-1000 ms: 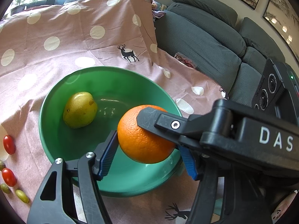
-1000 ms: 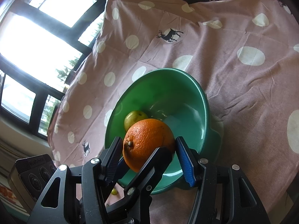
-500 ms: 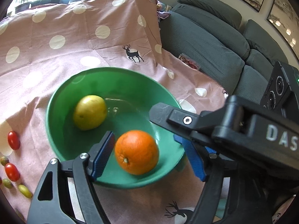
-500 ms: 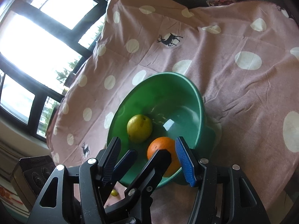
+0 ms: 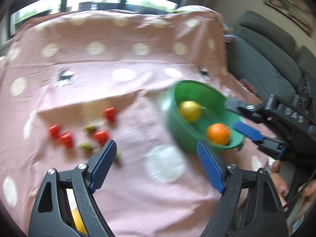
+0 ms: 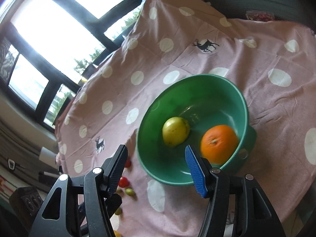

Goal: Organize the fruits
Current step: 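Move the open right gripper back to the yellow lemon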

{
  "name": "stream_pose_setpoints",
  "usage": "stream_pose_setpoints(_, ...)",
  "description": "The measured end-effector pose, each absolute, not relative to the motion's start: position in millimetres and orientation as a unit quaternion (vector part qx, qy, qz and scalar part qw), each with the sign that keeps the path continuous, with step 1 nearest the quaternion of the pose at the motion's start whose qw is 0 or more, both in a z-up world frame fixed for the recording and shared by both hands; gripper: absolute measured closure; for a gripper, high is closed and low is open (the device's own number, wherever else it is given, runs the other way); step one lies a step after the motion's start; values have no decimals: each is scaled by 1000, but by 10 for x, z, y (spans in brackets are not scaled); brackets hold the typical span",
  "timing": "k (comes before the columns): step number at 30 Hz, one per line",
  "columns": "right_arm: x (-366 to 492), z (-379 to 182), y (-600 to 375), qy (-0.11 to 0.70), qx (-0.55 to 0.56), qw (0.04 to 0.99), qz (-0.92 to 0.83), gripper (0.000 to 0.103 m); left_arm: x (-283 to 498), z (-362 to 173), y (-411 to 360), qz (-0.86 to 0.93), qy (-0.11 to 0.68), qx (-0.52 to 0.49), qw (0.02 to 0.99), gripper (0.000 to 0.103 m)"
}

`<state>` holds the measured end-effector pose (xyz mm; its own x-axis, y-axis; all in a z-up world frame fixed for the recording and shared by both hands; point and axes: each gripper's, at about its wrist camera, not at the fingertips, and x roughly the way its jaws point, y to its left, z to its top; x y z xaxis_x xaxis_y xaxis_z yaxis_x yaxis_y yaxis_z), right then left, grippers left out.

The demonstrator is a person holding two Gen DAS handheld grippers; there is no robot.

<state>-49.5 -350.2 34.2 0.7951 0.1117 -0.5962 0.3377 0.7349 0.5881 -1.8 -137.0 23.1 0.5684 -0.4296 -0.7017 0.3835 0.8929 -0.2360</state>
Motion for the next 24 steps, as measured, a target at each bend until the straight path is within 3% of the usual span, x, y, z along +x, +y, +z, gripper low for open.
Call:
stream_pose_setpoints(12,-96,46,-2360,433,289,844,127,42,-348,-138,-197,-80,455,-85,883,18)
stream_pose_setpoints(24,70,-400,-1691,527,247,789,196,42,-335,-346,-178,-82,490,-73,865,19)
